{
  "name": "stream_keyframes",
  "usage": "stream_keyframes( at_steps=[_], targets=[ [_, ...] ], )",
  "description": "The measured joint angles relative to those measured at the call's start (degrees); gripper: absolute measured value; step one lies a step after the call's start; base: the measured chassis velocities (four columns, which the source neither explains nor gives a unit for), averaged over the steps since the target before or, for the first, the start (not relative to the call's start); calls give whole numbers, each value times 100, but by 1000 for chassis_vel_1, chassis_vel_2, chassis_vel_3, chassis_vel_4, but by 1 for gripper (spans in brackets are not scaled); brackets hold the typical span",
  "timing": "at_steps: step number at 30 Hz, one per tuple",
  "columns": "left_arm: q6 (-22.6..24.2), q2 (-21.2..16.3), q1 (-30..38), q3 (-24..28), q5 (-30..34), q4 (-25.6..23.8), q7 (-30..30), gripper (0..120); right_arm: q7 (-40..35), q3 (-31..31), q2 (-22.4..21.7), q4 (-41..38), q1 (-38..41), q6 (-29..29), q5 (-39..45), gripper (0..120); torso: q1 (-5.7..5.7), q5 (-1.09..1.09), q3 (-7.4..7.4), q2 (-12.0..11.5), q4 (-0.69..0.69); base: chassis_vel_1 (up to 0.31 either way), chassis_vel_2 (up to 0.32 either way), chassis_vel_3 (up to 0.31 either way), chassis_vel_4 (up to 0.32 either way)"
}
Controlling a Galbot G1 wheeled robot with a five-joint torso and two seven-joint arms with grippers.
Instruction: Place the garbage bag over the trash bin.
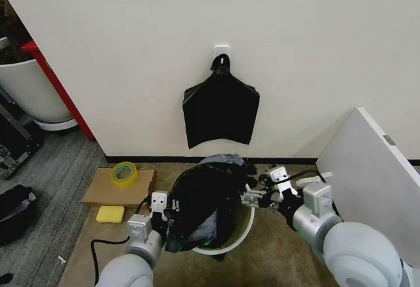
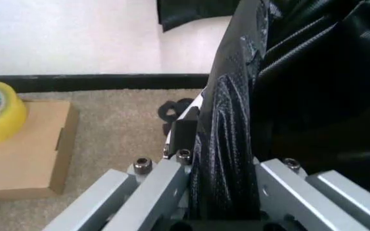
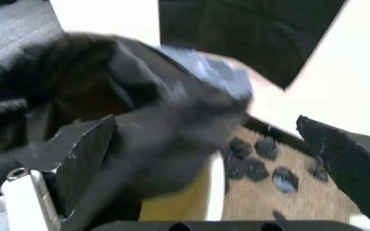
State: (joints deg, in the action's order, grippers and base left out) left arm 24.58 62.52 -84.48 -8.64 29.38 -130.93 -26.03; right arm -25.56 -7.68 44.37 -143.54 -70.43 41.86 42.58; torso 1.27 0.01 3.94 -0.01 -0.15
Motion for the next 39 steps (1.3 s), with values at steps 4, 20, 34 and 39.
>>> stream_keyframes(
  at_steps=[4,20,34,39],
  targets=[
    [55,19,45,41,-283,100,-17,1,48,271,103,8,150,-8,-189,100,0,0,0,0,2,0,0,0,0],
    [152,152,254,155,-864,328,-100,1,195,914,27,23,-27,18,-1152,59,1,0,0,0,1,0,0,0,0],
    [15,56,269,126,-939,335,-77,1,-581,885,244,29,99,15,435,26,1,0,0,0,1,0,0,0,0],
    [-27,69,273,143,-982,374,-67,1,-1069,719,274,29,238,7,1283,43,1,-1,1,0,2,0,0,0,0]
  ],
)
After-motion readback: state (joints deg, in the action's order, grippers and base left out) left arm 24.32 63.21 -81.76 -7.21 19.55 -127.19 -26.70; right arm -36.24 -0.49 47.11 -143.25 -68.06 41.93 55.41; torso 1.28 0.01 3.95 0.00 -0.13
